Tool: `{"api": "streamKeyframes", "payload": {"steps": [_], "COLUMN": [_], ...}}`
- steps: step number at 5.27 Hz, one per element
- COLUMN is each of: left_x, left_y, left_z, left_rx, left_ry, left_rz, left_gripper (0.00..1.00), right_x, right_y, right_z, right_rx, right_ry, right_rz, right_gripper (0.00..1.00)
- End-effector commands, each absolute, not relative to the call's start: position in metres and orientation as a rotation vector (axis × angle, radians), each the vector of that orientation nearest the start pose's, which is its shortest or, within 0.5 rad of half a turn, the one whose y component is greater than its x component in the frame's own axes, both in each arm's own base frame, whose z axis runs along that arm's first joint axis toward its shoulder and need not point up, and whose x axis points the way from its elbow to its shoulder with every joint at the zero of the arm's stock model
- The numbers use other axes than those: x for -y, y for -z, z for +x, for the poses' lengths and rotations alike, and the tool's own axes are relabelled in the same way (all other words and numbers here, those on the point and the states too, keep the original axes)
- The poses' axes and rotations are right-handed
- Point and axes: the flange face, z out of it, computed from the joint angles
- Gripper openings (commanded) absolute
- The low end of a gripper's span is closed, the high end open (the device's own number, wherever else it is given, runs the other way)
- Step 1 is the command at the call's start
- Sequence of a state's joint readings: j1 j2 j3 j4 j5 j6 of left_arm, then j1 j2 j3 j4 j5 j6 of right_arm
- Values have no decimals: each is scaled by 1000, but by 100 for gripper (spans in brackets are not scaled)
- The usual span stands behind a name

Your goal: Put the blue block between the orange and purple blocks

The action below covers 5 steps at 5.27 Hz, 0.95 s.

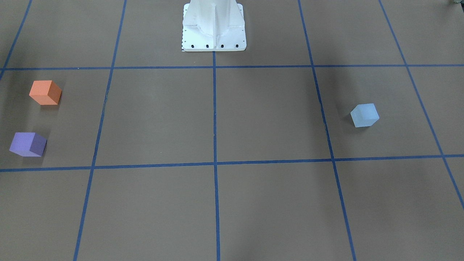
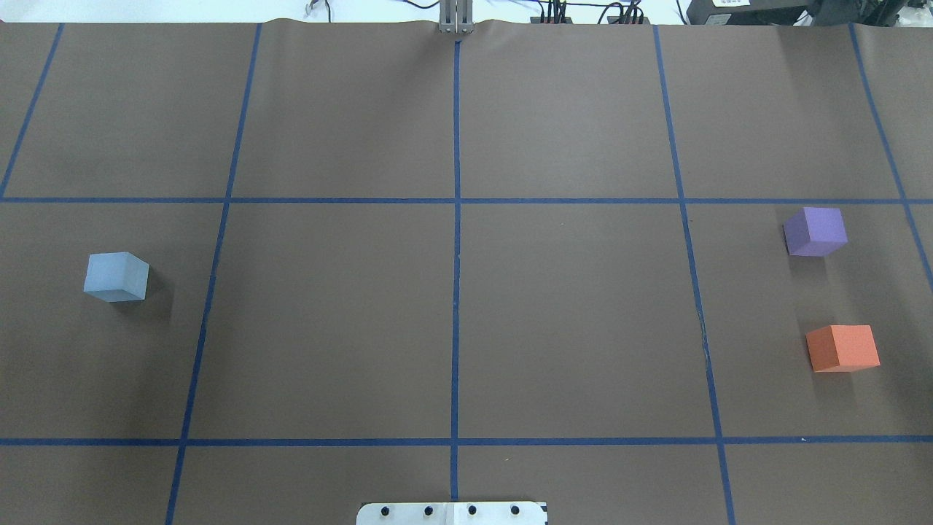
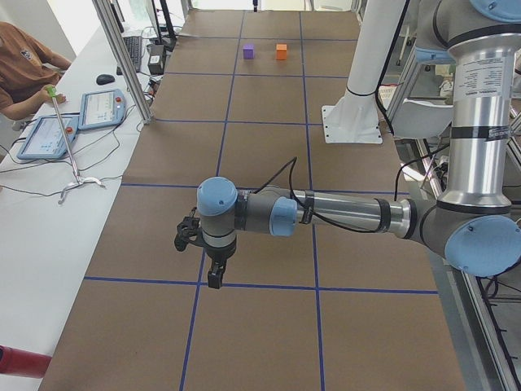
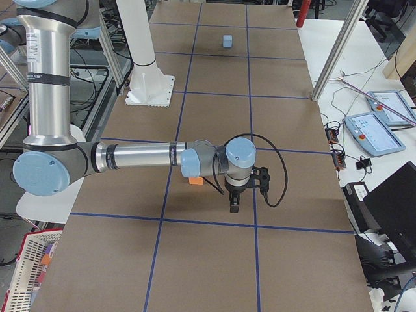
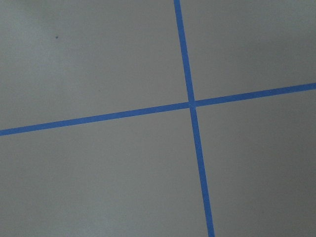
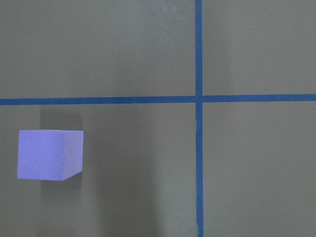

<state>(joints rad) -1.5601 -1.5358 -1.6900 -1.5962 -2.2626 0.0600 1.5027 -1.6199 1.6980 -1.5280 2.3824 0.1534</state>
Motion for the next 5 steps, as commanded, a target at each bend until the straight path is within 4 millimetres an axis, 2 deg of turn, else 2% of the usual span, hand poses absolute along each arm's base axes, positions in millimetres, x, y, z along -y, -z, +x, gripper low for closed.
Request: {"api": "streamKeyframes", "payload": {"steps": [1, 3, 4, 5], "left_x": [484, 486, 491, 494], "left_y": [-617, -605, -566, -525], "left_z": [-64, -61, -60, -40], "left_rx": [-696, -722, -715, -732], "left_ry": [-107, -117, -140, -116], "left_rz": [128, 151, 215, 242], "left_gripper": [100, 100, 100, 100], "right_x": [481, 482, 481, 482], "right_y": [-611, -606, -605, -605], "right_z": [28, 29, 29, 29], "right_rx": [814, 818, 821, 821], "right_ry": [-31, -28, -28, -27], "right_rz": [27, 36, 37, 38], "right_gripper": [100, 100, 100, 100]}}
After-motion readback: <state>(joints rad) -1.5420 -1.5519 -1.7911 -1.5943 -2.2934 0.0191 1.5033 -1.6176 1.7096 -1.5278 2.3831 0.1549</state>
